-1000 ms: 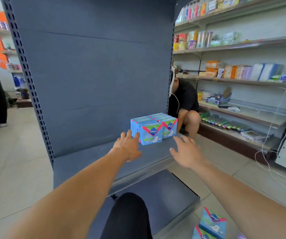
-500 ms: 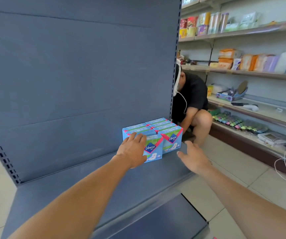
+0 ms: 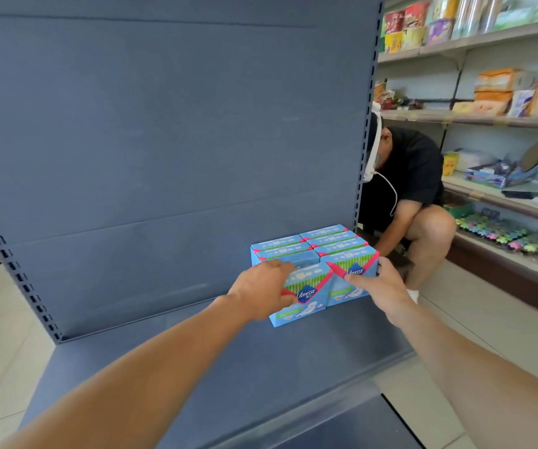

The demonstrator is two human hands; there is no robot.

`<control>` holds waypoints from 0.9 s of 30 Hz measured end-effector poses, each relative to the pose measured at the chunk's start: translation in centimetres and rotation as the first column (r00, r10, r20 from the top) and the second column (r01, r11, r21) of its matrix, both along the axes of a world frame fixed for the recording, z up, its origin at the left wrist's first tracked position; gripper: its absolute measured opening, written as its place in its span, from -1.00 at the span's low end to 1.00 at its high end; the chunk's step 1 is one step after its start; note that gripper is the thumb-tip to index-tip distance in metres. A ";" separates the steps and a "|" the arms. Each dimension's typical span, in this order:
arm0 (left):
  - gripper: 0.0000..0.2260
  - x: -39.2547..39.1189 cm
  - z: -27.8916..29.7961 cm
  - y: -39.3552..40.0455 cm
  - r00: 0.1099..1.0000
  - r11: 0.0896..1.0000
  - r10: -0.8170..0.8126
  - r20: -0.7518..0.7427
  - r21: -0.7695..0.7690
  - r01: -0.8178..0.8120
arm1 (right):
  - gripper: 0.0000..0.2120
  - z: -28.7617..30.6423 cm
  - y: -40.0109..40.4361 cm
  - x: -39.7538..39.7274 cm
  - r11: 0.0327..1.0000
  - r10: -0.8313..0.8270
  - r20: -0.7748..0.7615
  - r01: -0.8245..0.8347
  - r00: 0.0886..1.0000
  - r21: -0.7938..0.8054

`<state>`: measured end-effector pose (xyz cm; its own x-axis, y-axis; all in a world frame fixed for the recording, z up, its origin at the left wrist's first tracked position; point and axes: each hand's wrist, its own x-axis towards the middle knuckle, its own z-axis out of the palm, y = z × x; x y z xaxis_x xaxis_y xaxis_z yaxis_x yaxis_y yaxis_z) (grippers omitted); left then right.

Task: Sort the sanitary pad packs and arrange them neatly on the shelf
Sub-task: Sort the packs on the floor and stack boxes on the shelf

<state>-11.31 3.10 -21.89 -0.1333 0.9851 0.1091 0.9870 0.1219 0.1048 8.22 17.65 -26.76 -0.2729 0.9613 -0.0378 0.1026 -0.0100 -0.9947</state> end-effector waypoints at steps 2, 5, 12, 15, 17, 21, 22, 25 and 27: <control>-0.54 -0.2 0.1 -0.3 0.993 0.999 0.043 0.108 -0.028 -0.040 | -0.48 -0.4 0.1 0.4 0.999 0.022 -0.014 -0.023 1.000 -0.030; -0.62 -1.0 -0.1 -1.1 0.938 0.990 0.136 0.318 -0.014 -0.139 | -0.58 -0.2 -0.6 1.9 0.999 0.044 0.003 -0.044 0.999 -0.017; -0.61 -1.5 0.1 -4.1 0.627 0.955 0.215 0.748 -0.026 -0.296 | -0.36 2.7 -4.8 6.5 0.992 0.093 -0.193 -0.108 0.977 -0.069; -0.53 -0.9 0.5 -5.3 0.468 0.957 0.168 0.868 -0.029 -0.290 | -0.26 4.2 -7.6 8.3 0.964 0.215 -0.235 -0.245 0.948 -0.105; -0.64 0.8 1.2 -6.8 0.336 0.969 0.092 0.937 -0.007 -0.248 | -0.26 5.0 -10.0 9.0 0.946 0.264 -0.231 -0.298 0.936 -0.124; -0.79 4.9 1.2 -8.4 0.108 0.976 -0.011 0.994 0.033 -0.213 | -0.47 5.0 -15.0 9.4 0.958 0.207 -0.266 -0.251 0.942 -0.142; -0.84 6.0 0.9 -8.7 0.063 0.976 -0.028 0.998 0.040 -0.212 | -0.48 4.8 -16.3 9.4 0.960 0.186 -0.272 -0.234 0.944 -0.155; -0.89 9.3 -0.2 -9.5 -0.049 0.978 -0.065 0.997 0.054 -0.201 | -0.54 4.1 -19.4 9.9 0.973 0.122 -0.286 -0.171 0.951 -0.154; -0.79 11.0 -1.0 -9.8 -0.071 0.979 -0.047 0.996 0.032 -0.199 | -0.60 3.6 -21.1 10.5 0.987 0.050 -0.271 -0.089 0.961 -0.134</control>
<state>-0.29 -6.70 -22.89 -0.2933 0.9497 -0.1102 -0.1969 0.0528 0.9790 18.68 -3.43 -23.11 -0.3577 0.9294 -0.0911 -0.1601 -0.1571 -0.9745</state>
